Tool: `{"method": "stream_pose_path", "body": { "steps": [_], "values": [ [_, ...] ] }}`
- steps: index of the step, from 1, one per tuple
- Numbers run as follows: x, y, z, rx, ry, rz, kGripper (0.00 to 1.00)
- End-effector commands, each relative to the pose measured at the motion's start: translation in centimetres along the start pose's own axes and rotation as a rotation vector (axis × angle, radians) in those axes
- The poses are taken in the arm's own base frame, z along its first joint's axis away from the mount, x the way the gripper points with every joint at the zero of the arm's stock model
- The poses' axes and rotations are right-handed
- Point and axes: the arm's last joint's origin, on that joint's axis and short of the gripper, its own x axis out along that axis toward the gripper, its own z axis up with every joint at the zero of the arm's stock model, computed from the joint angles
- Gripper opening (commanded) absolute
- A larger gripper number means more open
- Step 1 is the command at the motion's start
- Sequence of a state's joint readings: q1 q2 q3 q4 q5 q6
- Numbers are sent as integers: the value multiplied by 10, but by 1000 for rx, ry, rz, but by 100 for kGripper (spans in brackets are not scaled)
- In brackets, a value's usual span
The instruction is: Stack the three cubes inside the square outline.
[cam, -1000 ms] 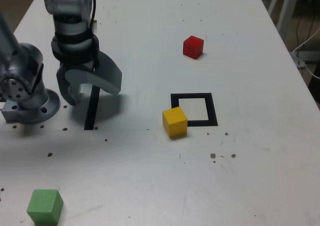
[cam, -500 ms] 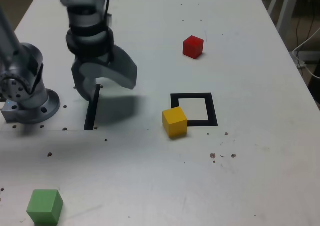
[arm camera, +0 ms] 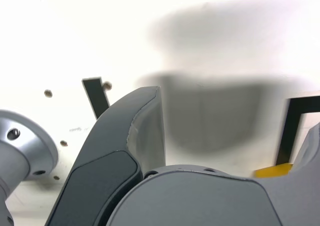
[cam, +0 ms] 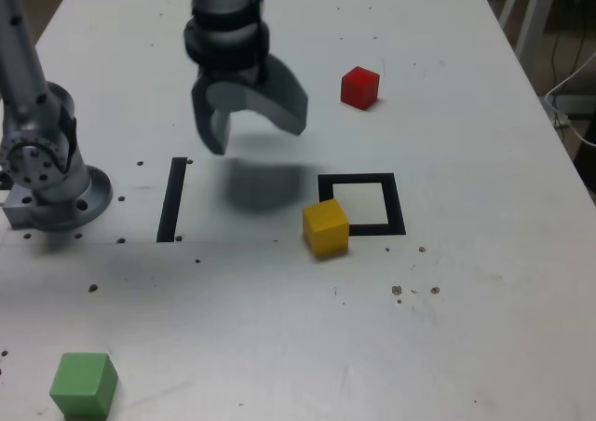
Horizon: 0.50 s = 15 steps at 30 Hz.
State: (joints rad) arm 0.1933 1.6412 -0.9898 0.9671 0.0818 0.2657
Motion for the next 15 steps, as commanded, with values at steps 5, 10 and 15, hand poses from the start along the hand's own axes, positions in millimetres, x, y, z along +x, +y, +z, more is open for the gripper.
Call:
{"method": "stream_pose_path", "body": {
  "steps": [5, 10, 15],
  "values": [
    [-12, 31, 22, 68, 13, -4, 99],
    [-19, 56, 38, 128, 13, 8, 99],
    [-22, 81, 54, 181, 19, 18, 99]
  ]
}}
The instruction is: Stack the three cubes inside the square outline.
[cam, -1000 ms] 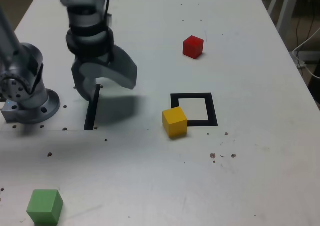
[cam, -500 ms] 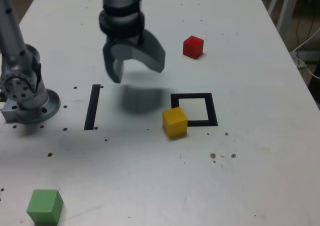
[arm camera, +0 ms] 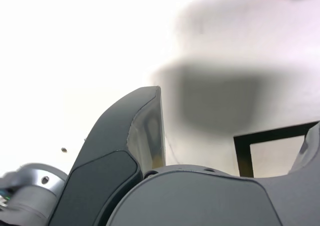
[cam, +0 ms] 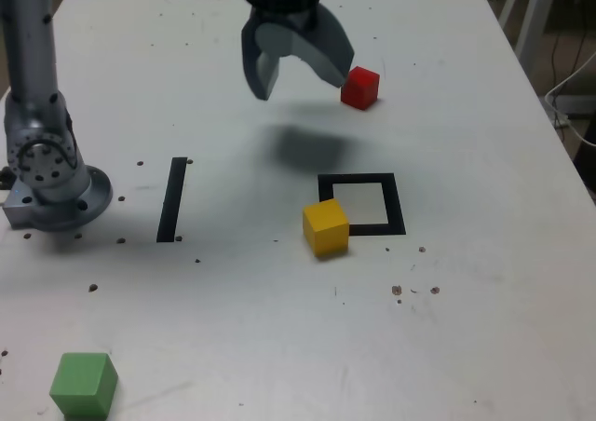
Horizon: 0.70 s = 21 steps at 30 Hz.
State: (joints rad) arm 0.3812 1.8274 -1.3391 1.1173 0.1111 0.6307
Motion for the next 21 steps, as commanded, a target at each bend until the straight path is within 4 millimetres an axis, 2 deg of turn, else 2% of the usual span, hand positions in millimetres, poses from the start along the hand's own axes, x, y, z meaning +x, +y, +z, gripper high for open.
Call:
{"method": "stream_pose_path", "body": {
  "steps": [1, 9, 21],
  "values": [
    [1, 10, 4, 14, 6, 2, 99],
    [-1, 46, 20, 125, 8, 17, 97],
    [13, 78, 44, 214, 34, 15, 96]
  ]
}}
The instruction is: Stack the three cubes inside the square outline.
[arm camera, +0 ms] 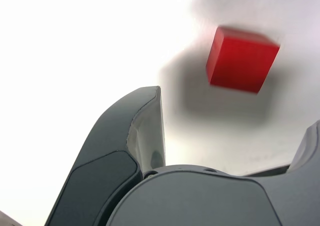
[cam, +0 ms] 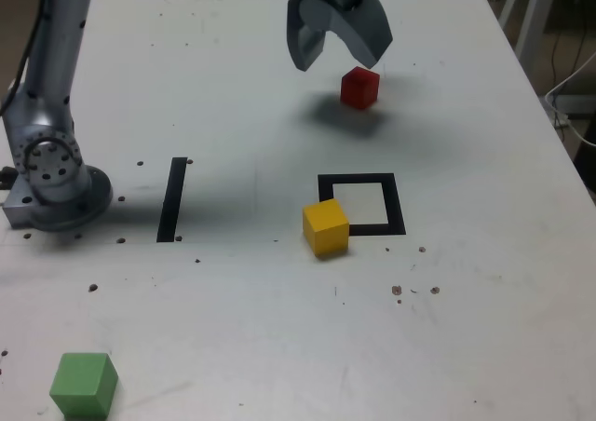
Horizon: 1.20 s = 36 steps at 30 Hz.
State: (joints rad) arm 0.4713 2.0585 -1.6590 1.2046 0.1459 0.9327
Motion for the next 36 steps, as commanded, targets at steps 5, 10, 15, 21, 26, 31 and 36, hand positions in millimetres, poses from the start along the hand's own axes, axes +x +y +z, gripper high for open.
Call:
{"method": "stream_pose_path", "body": {
  "steps": [5, 10, 15, 21, 26, 31, 36],
  "values": [
    [12, 17, 10, 6, 11, -10, 95],
    [24, 27, 21, 12, 15, -30, 93],
    [30, 32, 29, 19, 16, -40, 87],
    [36, 31, 37, 23, 24, -51, 66],
    [42, 27, 41, 29, 30, -50, 39],
    [47, 24, 43, 34, 38, -56, 32],
    [47, 23, 44, 32, 42, -60, 31]
  ]
}}
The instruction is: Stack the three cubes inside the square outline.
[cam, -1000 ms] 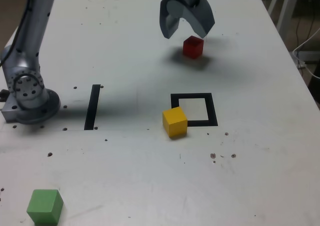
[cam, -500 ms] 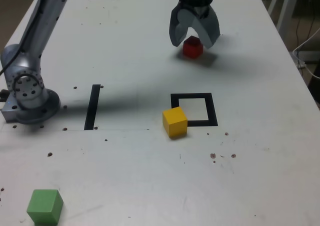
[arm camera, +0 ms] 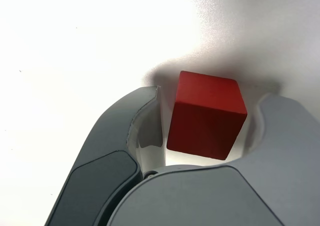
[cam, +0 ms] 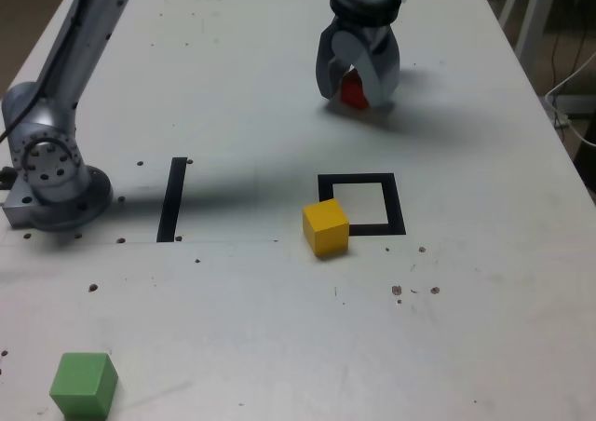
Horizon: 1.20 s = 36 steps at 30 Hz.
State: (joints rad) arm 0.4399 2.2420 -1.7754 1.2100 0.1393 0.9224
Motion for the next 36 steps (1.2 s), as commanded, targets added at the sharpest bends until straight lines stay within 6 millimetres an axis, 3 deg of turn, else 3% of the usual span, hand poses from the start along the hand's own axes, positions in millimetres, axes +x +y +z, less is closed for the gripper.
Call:
{"method": "stream_pose_path", "body": {
  "steps": [1, 14, 20, 36],
  "values": [
    [2, -1, 1, 0, 6, -4, 31],
    [-8, -13, 1, -20, 1, 3, 31],
    [-21, -41, 4, -84, -24, -9, 31],
    [-35, -126, 23, -253, -142, -77, 31]
  ]
}}
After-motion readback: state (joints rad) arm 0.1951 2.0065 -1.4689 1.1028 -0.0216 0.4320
